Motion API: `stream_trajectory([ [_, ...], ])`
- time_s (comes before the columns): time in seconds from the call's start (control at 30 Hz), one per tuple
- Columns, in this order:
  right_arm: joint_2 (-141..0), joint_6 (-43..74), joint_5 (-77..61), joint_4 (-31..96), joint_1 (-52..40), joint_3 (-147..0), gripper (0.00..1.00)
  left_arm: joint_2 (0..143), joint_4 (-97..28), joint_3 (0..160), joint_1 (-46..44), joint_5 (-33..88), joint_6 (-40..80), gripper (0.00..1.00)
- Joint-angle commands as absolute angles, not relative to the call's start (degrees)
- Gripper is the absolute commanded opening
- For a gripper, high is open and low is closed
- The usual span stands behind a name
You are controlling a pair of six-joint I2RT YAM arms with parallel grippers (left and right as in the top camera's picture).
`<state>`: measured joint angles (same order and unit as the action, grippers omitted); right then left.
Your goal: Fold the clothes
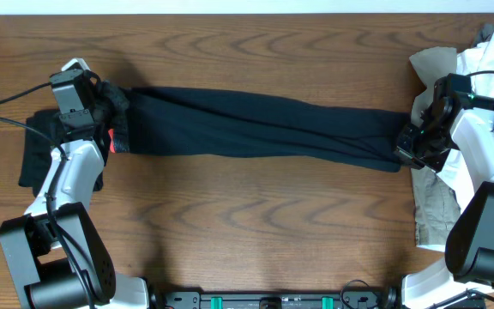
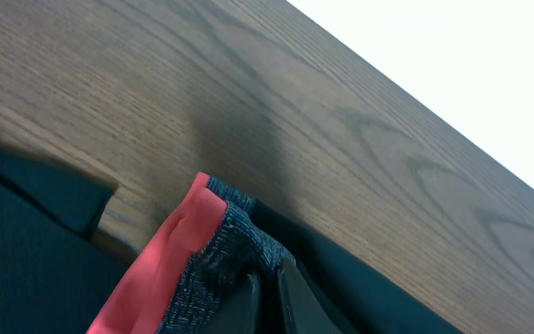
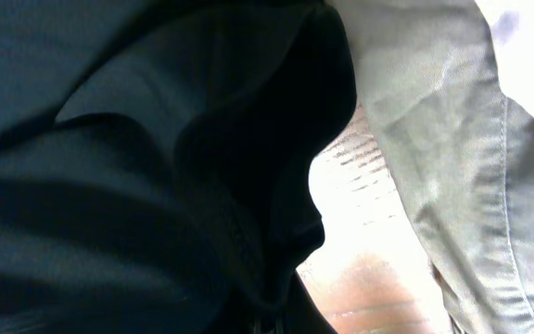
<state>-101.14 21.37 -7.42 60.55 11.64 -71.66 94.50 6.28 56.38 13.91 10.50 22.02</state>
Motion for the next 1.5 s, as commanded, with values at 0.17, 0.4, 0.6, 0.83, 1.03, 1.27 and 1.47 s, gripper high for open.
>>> stream_trajectory([
  [0.17, -93.3, 19.4, -6.0, 65.5, 13.3, -76.3, 0.01, 94.3, 5.2, 58.1, 14.1, 9.8, 21.0, 0.06],
  [0.4, -87.1, 18.7, -5.8, 72.6, 14.0, -76.3, 0.01, 91.5, 2.5, 58.1, 14.1, 9.8, 21.0, 0.06],
  [0.6, -86.7, 16.8, -5.0, 76.1, 13.9, -76.3, 0.01, 91.1, 1.1, 58.1, 14.1, 9.8, 21.0, 0.06],
  [0.83, -90.5, 17.6, -2.8, 73.3, 13.8, -76.3, 0.01, 91.1, 0.2, 58.1, 14.1, 9.8, 21.0, 0.06],
  [1.03, -96.9, 17.7, -2.8, 69.9, 13.7, -76.3, 0.01, 91.1, 0.3, 58.1, 14.1, 9.8, 21.0, 0.06],
  [1.27, -104.7, 18.2, -2.9, 62.9, 13.6, -76.3, 0.01, 91.1, 0.3, 58.1, 14.1, 9.8, 21.0, 0.06],
  [1.47, -108.0, 18.2, -3.2, 54.7, 13.6, -76.3, 0.01, 91.1, 0.3, 58.1, 14.0, 9.8, 21.0, 0.06],
])
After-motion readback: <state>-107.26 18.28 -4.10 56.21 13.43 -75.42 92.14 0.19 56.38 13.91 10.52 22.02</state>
